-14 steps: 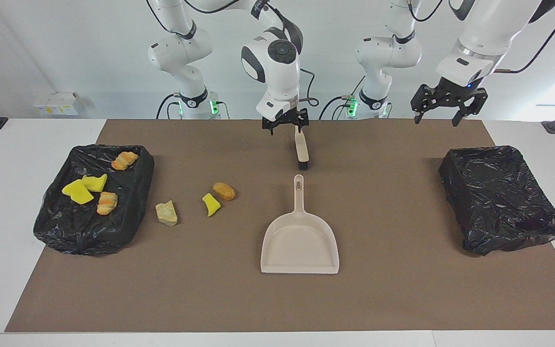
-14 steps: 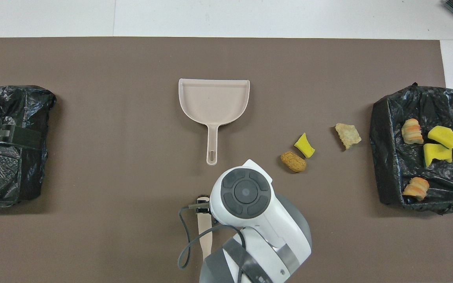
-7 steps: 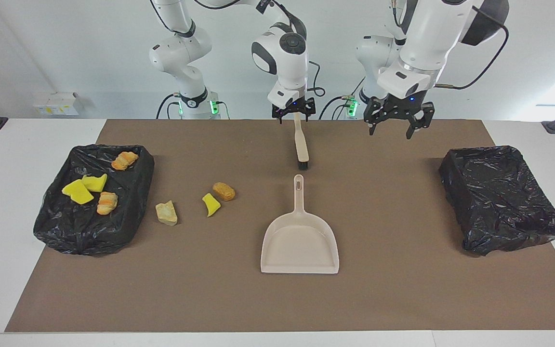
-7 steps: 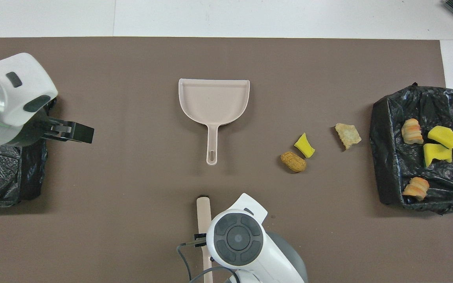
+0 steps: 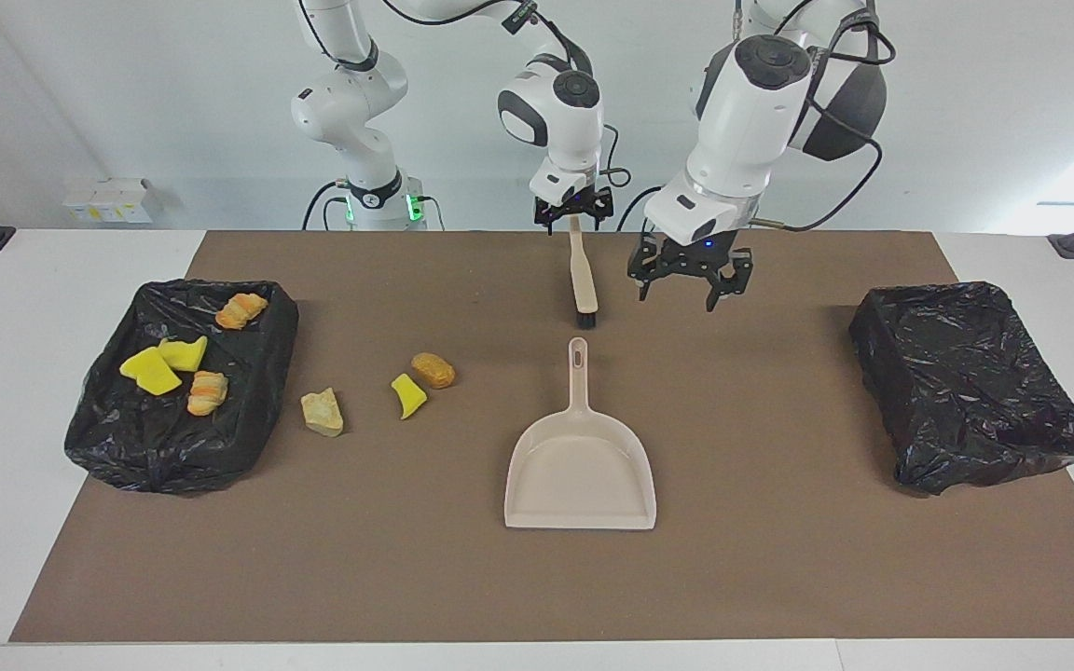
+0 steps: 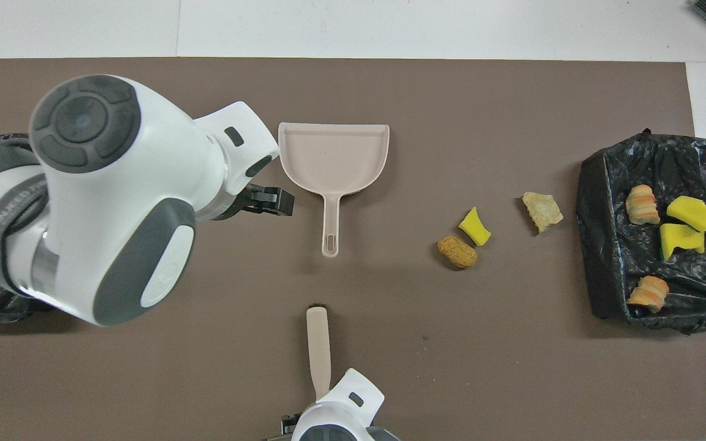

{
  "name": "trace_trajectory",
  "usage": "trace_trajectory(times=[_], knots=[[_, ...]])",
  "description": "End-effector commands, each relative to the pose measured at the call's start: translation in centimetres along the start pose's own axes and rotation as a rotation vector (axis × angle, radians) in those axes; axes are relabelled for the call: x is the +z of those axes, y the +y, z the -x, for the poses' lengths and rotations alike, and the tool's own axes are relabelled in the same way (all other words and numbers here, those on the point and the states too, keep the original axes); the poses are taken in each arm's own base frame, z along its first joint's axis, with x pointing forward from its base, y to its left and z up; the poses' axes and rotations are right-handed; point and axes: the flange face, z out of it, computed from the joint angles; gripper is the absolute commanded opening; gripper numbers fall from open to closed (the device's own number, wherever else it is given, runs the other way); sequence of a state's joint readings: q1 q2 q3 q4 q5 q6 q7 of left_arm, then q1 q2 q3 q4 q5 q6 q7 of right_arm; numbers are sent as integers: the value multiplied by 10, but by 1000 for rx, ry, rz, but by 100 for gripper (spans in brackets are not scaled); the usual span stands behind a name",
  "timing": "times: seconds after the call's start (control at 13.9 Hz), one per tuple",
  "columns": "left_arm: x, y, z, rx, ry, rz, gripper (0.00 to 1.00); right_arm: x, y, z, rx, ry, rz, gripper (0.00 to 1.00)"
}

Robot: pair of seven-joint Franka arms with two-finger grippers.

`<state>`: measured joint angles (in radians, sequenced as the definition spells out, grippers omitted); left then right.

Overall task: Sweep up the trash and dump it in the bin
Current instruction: 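Reach the left gripper toward the dustpan handle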

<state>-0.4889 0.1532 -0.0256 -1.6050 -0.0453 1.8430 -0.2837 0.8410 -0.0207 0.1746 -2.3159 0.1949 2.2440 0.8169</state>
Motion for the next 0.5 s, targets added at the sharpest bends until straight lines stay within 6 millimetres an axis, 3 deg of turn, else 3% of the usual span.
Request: trace_trajectory(times=[0.0,0.07,0.22,0.43], knots=[[28,26,-6,-29,9,9,100,2,3,4,31,4,-24,100],[39,39,-7,-74,15,12,100,3,3,4,42,2,-24,100],[63,58,-6,-113,9,10,100,5,1,5,43,0,-22,90],[87,63,-2,-221,27,18,100,15,-3,-1,73,3,-55,73]])
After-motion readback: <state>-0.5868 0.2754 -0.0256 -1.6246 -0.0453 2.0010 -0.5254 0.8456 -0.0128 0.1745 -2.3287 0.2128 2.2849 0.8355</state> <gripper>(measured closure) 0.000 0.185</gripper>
